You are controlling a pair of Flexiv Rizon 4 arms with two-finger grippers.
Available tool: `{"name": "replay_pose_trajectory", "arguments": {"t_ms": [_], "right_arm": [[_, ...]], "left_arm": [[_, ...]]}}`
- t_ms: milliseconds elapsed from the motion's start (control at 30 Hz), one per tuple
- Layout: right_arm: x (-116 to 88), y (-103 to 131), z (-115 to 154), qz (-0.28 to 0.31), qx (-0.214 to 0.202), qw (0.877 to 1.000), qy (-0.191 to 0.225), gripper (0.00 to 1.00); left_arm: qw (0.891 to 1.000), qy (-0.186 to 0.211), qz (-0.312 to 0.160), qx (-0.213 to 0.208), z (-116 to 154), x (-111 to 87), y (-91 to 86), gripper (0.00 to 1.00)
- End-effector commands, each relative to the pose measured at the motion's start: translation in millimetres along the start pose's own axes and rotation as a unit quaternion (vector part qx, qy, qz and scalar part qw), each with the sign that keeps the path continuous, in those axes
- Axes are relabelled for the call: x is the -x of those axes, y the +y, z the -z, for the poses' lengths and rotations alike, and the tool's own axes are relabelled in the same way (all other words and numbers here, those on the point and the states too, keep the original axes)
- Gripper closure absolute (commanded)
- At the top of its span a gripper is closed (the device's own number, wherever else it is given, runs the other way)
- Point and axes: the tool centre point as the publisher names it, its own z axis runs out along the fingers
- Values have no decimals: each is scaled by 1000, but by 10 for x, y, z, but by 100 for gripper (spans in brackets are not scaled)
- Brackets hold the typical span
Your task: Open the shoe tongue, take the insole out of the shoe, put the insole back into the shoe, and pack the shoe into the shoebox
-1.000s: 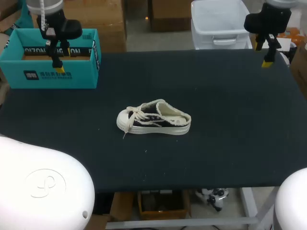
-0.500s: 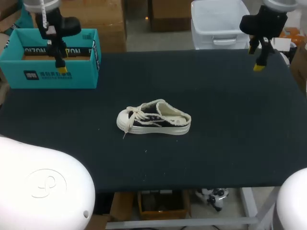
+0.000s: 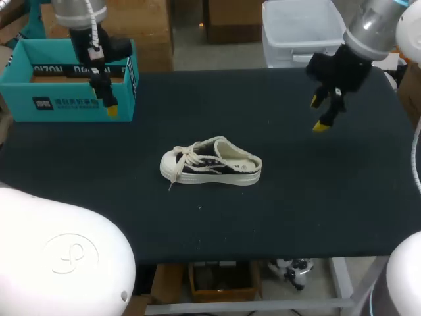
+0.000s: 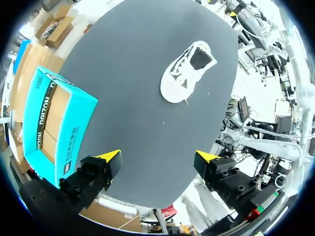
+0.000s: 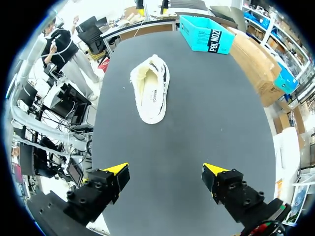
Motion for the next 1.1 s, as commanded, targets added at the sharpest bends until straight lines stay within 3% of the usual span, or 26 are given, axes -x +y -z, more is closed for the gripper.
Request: {"name": "replay_pose_trajectory", "arguments": {"t_ms": [33, 300, 400, 433, 833, 933, 1100], "right_arm": [[-88, 63, -247, 1, 18, 998, -56, 0], [-179, 339, -588, 7, 65, 996, -59, 0], [-207, 374, -704, 2, 109, 992, -56, 0], [-207, 374, -704, 2, 109, 992, -56, 0], [-207, 374, -704, 2, 109, 992, -56, 0], [-190, 403, -722, 3, 108, 993, -46, 0], [-214, 480, -997, -10, 115, 993, -16, 0]], "left_arm": [[1000, -1, 17, -12, -56, -165, -10, 0], [997, 10, 72, -24, -187, -368, -79, 0], [997, 10, 82, -12, -242, -419, -102, 0], [997, -14, 73, 10, -246, -432, -103, 0], [997, -14, 73, 10, -246, -432, -103, 0], [991, 1, 135, 28, -249, -568, -258, 0], [979, 17, 197, 40, -320, -837, -450, 0]]}}
